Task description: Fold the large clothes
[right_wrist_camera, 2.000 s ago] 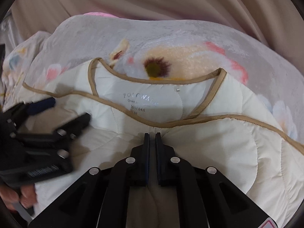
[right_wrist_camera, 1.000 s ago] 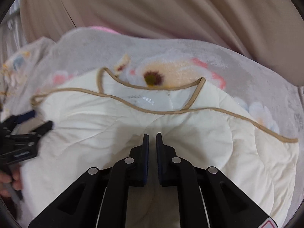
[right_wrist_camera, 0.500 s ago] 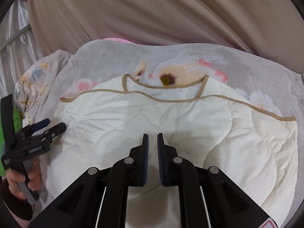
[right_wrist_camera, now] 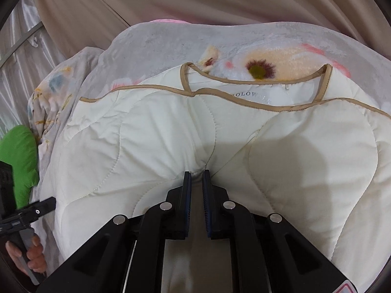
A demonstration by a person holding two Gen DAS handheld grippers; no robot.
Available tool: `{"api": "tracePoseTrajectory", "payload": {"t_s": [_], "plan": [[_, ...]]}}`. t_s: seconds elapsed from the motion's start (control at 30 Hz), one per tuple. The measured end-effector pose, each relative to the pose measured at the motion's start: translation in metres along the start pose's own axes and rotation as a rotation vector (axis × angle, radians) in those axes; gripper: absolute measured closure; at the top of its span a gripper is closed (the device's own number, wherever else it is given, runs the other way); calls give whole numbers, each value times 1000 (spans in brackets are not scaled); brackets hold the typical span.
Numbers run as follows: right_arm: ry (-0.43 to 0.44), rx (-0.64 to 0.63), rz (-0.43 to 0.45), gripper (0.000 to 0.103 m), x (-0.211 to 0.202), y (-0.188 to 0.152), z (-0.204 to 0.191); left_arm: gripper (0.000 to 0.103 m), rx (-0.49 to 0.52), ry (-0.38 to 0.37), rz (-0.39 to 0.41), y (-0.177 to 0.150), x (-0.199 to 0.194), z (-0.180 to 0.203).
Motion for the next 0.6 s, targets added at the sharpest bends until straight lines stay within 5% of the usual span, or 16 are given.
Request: {"api": "tracePoseTrajectory", "payload": {"t_s": [0.2,0.43,0.6], "plan": [[-4,-1,19,93,-7,0,4,8,36,-65,-19,2,11,29],[76,45,92,89,-53,5,-1,71,14,-123,14,18,-11,36],[3,-78,29,90,-39,-16,-17,82,48,-189,74,28,-40,57]]}}
Point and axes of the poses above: each gripper's, at about its wrist camera, not at the fingertips, and x roughly the way its jaws point, z to its right, y to its top, the point moved 10 cm from there along x, roughly the way its jaws point, and after that the axes turned 2 degrees about -x, right-handed, at the moved point
